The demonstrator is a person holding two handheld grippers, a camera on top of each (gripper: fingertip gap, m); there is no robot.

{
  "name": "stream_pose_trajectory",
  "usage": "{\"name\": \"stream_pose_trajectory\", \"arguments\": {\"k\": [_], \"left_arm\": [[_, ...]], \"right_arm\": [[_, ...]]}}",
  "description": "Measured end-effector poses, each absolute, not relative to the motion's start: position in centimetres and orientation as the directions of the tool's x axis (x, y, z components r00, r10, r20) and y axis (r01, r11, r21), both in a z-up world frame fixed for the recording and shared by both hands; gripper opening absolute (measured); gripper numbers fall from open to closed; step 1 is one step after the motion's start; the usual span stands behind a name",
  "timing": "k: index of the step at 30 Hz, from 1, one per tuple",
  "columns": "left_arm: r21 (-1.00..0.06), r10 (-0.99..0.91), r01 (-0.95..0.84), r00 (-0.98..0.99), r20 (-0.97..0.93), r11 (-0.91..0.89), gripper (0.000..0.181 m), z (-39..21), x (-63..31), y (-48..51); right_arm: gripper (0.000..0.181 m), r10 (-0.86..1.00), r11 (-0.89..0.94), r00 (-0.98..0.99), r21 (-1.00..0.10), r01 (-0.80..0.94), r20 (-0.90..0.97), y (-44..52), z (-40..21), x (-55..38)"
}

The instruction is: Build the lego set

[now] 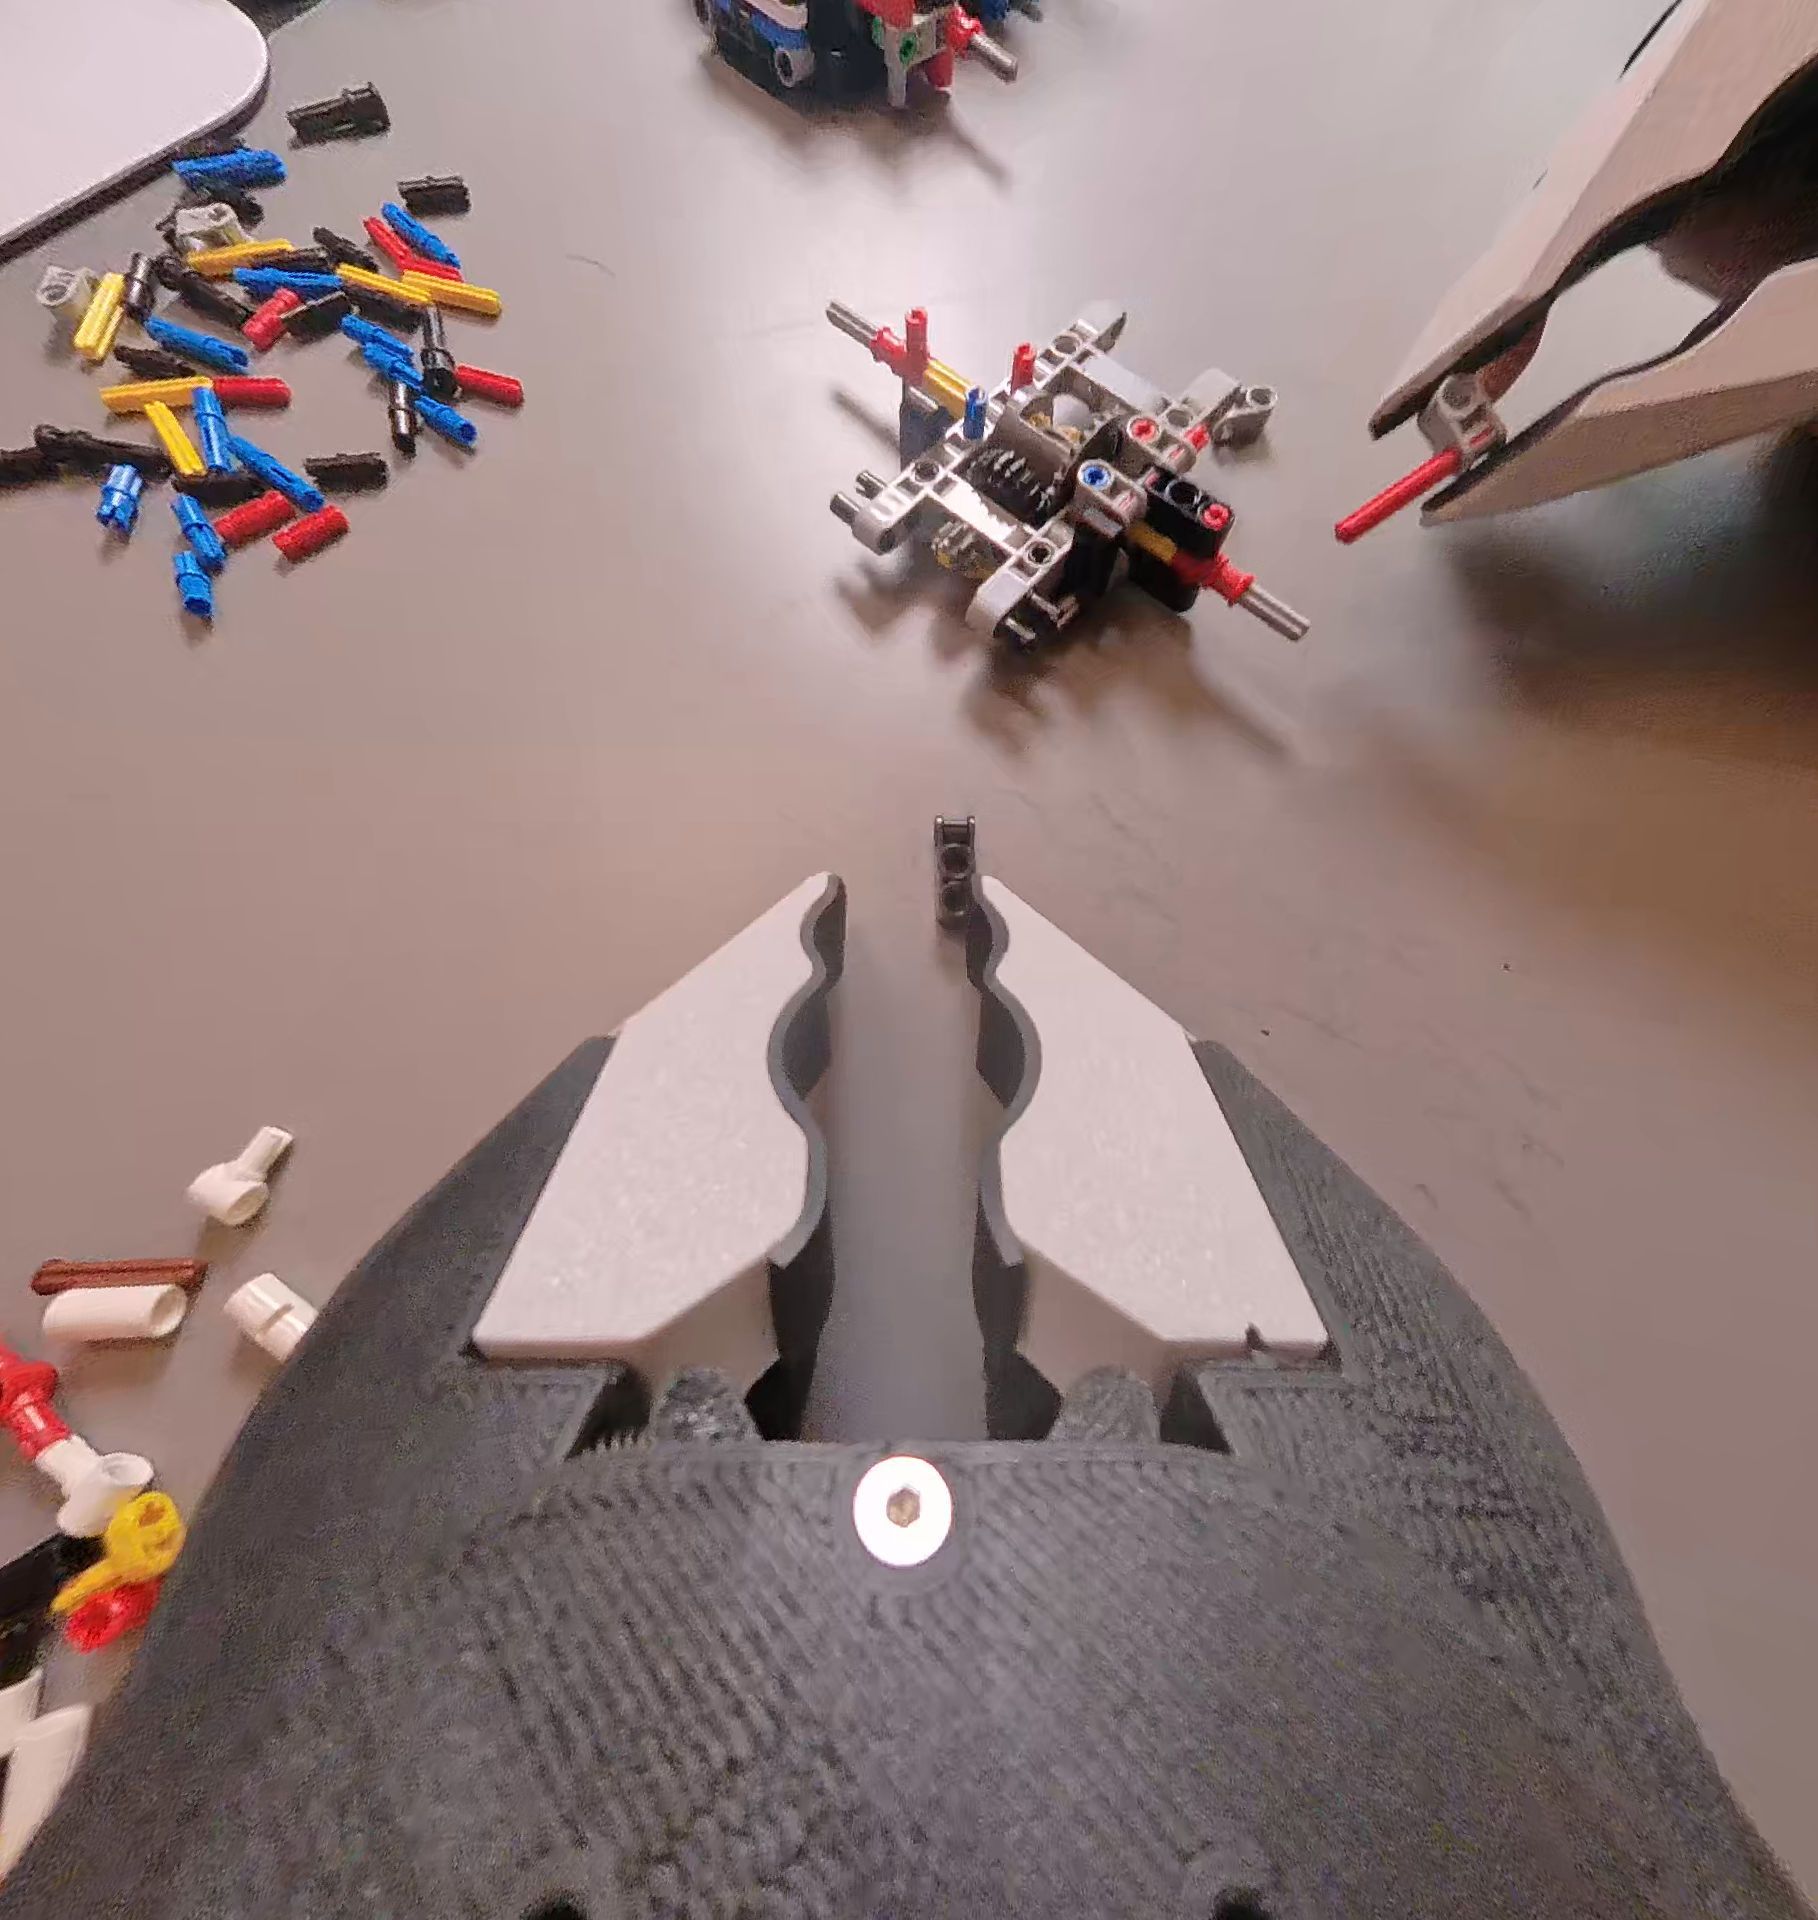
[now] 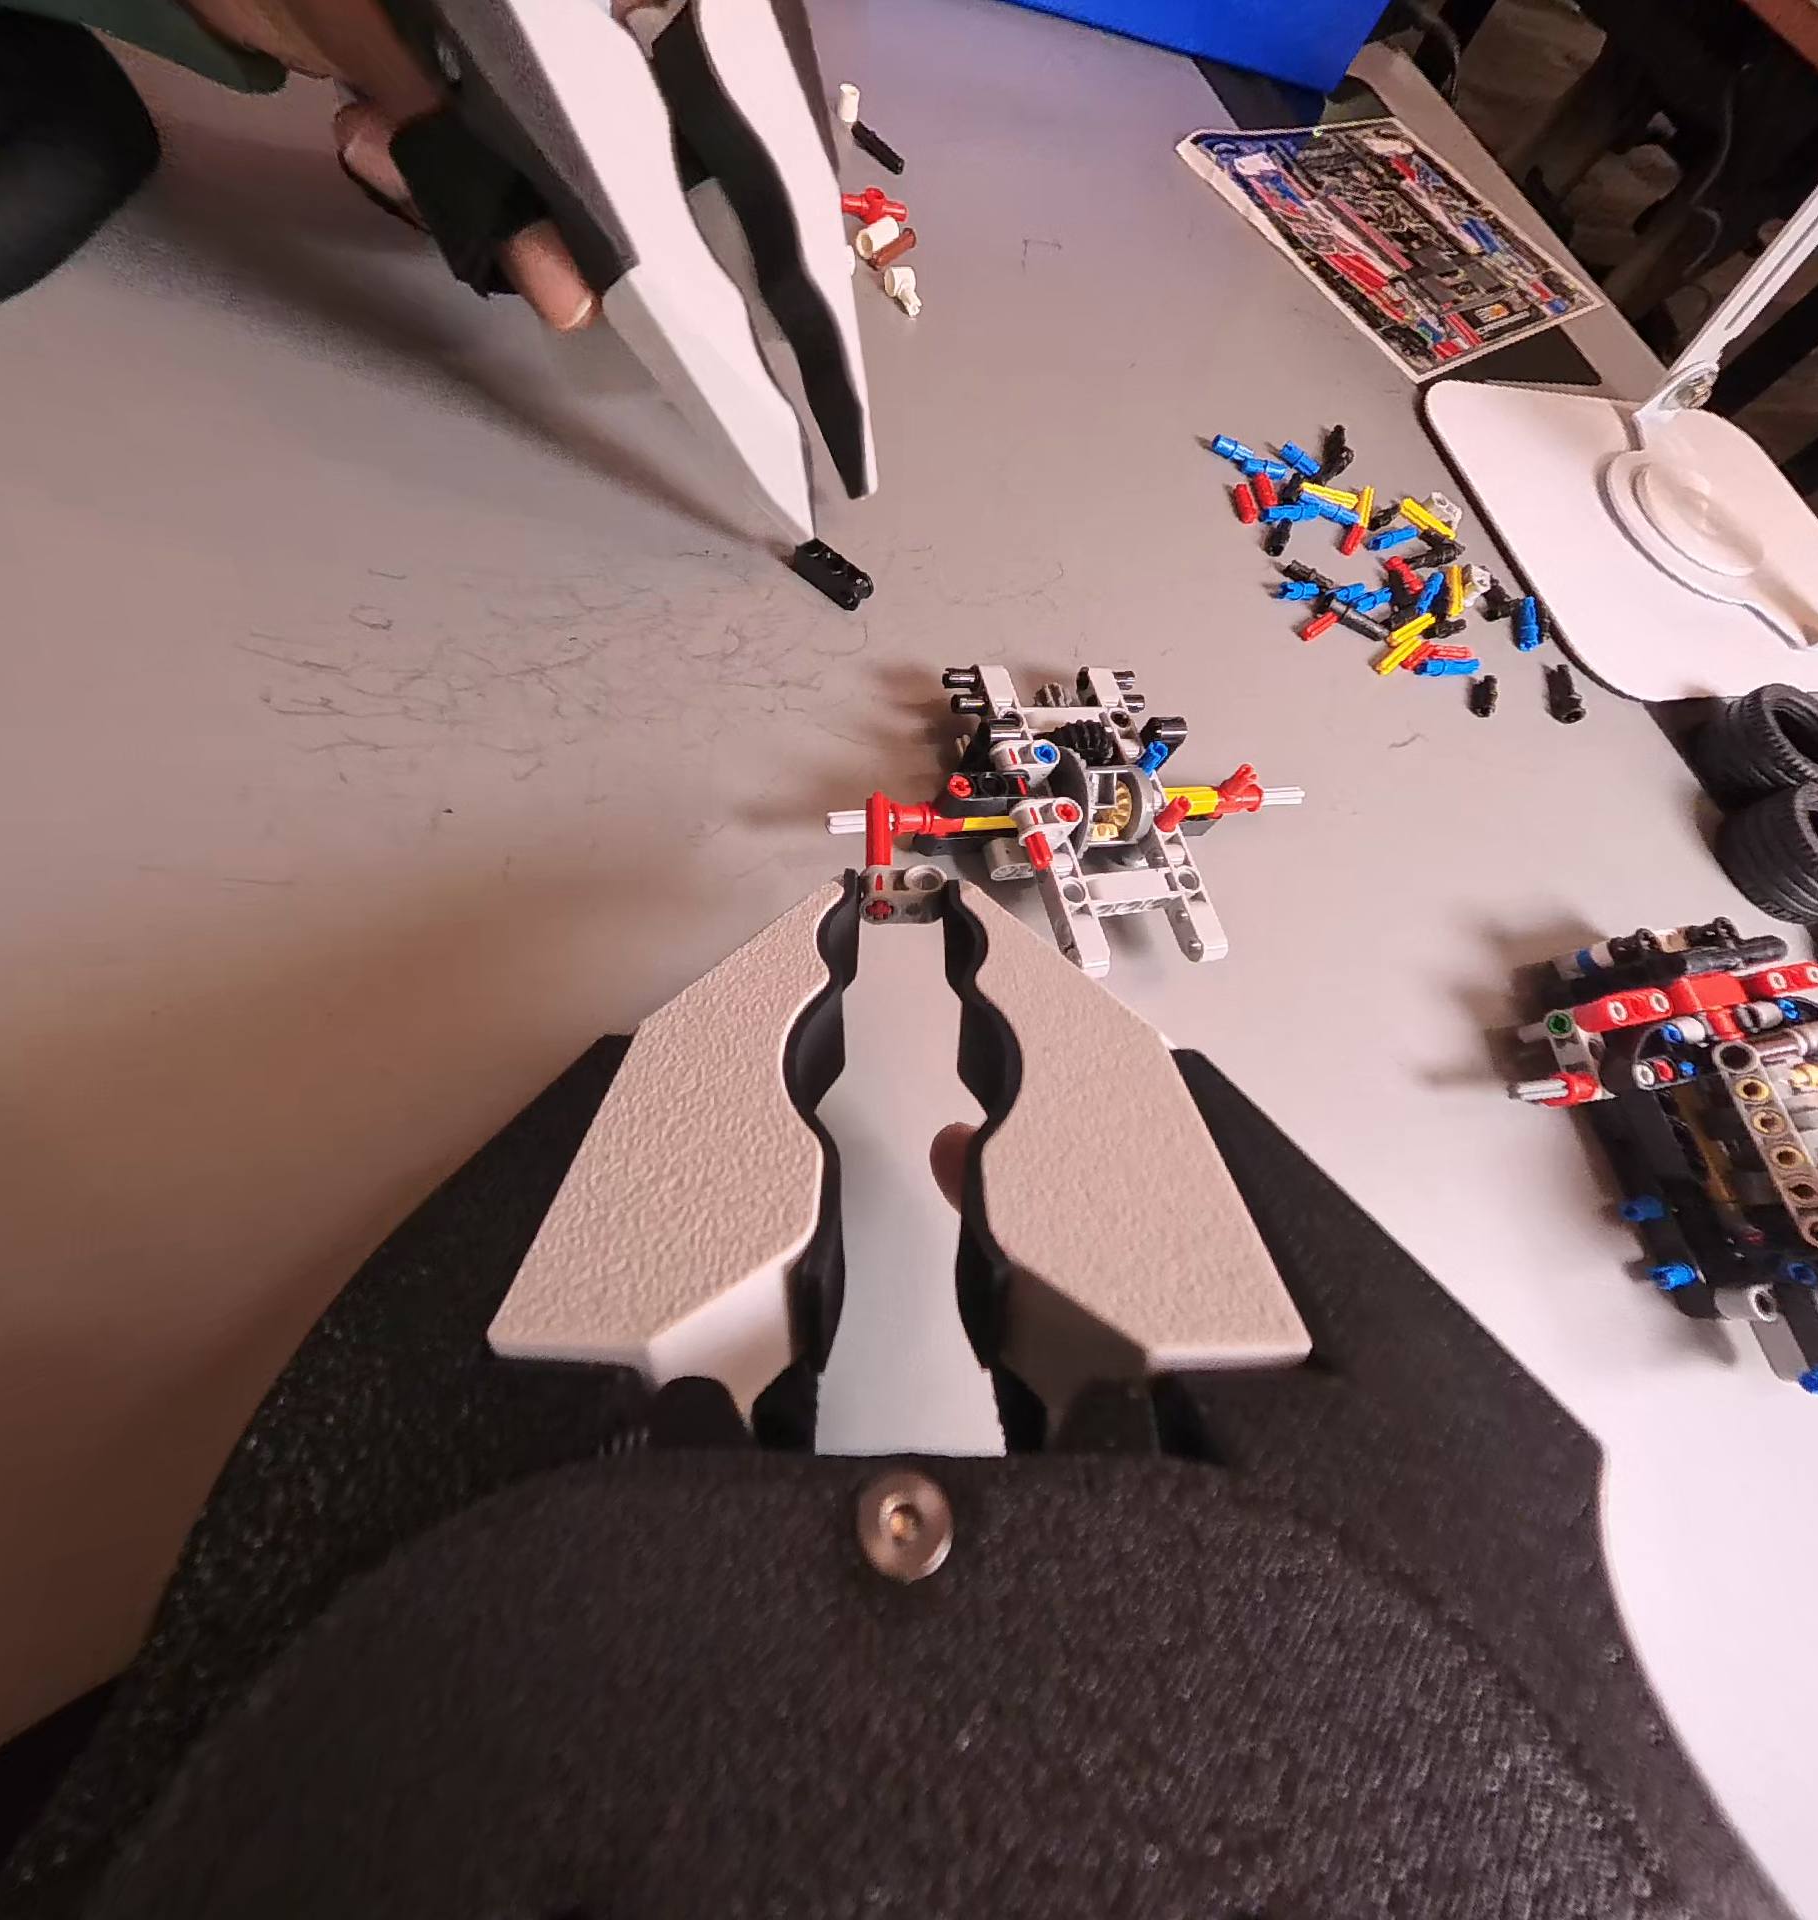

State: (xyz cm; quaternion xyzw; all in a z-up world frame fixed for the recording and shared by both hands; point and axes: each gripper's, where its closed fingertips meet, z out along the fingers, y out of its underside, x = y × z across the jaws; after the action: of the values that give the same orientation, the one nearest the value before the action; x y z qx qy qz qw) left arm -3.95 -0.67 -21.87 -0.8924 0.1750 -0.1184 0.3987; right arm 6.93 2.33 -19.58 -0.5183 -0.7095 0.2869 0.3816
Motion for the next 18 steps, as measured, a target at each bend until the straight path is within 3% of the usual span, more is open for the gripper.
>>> {"name": "stream_pose_trajectory", "arguments": {"k": [3, 11, 18], "left_arm": [[-0.754, -0.415, -0.185, 0.901, 0.126, -0.631, 0.019, -21.7, -3.6, -0.4], [-0.712, -0.467, -0.317, 0.884, 0.018, -0.627, 0.007, -22.9, -2.6, -0.9], [-0.685, -0.538, -0.334, 0.837, 0.1, -0.647, 0.016, -22.6, 0.4, -4.1]], "right_arm": [[0.014, 0.955, 0.298, -0.173, -0.801, 0.519, 0.243, 2.4, -19.7, 7.0], [0.014, 0.955, 0.297, -0.182, -0.802, 0.518, 0.236, 2.3, -19.8, 6.9], [0.014, 0.952, 0.302, -0.214, -0.808, 0.507, 0.221, 1.5, -20.1, 6.8]]}}
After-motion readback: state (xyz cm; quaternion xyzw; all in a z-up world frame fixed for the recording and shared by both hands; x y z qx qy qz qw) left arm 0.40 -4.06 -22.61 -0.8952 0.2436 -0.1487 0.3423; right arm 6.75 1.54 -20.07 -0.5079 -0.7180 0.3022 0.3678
